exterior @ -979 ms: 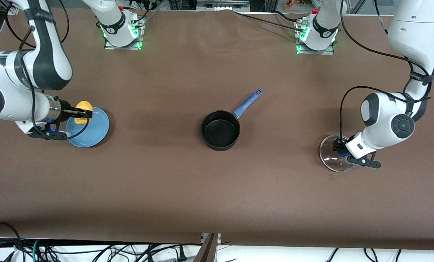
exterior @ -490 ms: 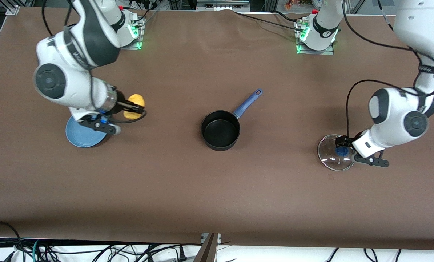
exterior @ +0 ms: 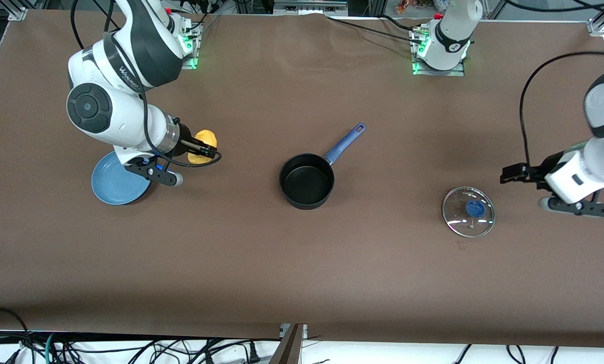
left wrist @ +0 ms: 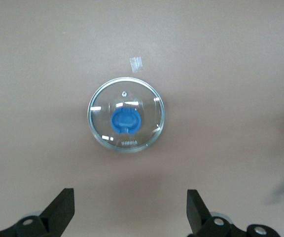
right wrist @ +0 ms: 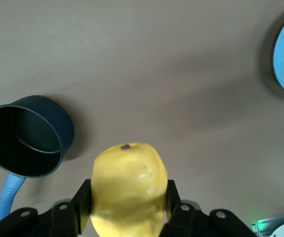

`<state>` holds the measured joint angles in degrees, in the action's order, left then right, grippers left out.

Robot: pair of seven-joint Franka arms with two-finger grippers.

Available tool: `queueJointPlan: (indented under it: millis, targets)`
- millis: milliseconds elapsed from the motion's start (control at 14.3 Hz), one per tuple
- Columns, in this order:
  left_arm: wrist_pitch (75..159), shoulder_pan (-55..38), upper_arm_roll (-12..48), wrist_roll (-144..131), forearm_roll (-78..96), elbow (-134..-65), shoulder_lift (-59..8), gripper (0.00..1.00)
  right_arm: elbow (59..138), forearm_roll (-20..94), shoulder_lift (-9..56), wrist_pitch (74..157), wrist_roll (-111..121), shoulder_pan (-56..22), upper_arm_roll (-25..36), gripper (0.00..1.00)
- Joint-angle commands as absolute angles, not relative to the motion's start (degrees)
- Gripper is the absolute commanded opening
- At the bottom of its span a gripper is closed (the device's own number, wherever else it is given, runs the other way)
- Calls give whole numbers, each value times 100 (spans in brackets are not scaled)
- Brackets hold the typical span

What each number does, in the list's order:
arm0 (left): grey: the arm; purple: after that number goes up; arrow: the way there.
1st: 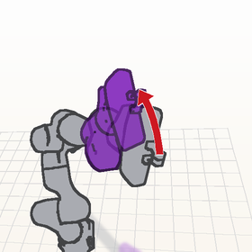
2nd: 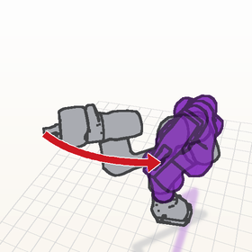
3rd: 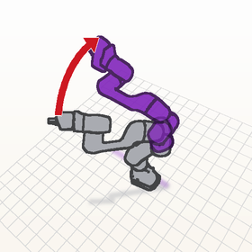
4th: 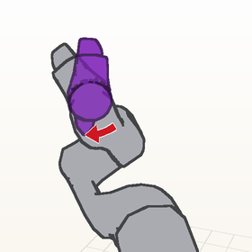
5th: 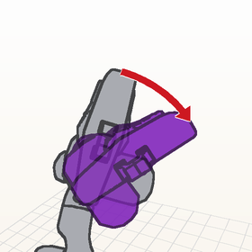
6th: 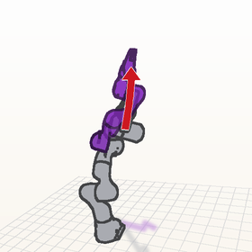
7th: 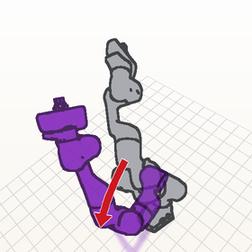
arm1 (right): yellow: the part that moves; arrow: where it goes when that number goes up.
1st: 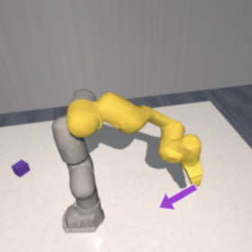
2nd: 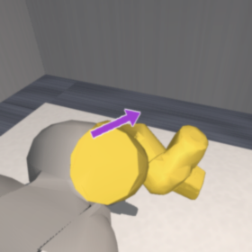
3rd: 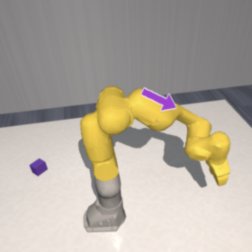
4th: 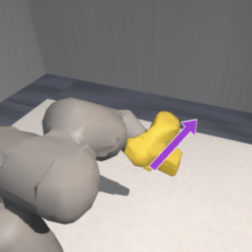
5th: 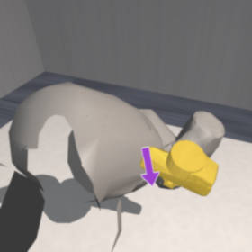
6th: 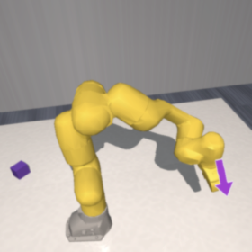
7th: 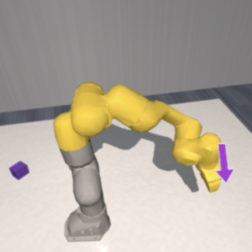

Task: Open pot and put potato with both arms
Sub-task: 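Lift the potato with the right gripper while the left gripper releases and withdraws, then carry the potato with the right gripper over the saucepan and lower it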

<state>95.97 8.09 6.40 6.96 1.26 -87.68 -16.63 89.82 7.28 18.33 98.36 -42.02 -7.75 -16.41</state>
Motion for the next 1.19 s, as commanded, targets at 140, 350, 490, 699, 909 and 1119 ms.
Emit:
queueJointPlan:
  millis: [140, 350, 490, 699, 909, 1119]
  targets:
    - [8606, 765, 659, 510, -217, -8184, -1257, 100, 8667, 844, 1995, 9738, -4193, -826, -1652, 27]
    - [8570, 773, 624, 518, -255, -8112, -1082, 100, 8596, 844, 2057, 9738, -4201, -835, -1652, 27]
    - [8228, 765, 668, 344, -142, -8095, -1063, 100, 8596, 844, 2057, 9729, -4192, -835, -1644, 27]
    - [8227, 800, 668, -97, 0, -8095, -1125, 100, 8578, 844, 2057, 9730, -4184, -826, -1644, 27]
    - [8227, 791, 668, -97, -9, -8086, -1134, 100, 8499, 852, 2057, 9729, -4218, -870, -1670, 27]
    - [8227, 791, 677, -114, 0, -8086, -1134, 100, 8499, 844, 2424, 10069, -4665, -1440, -1679, 27]
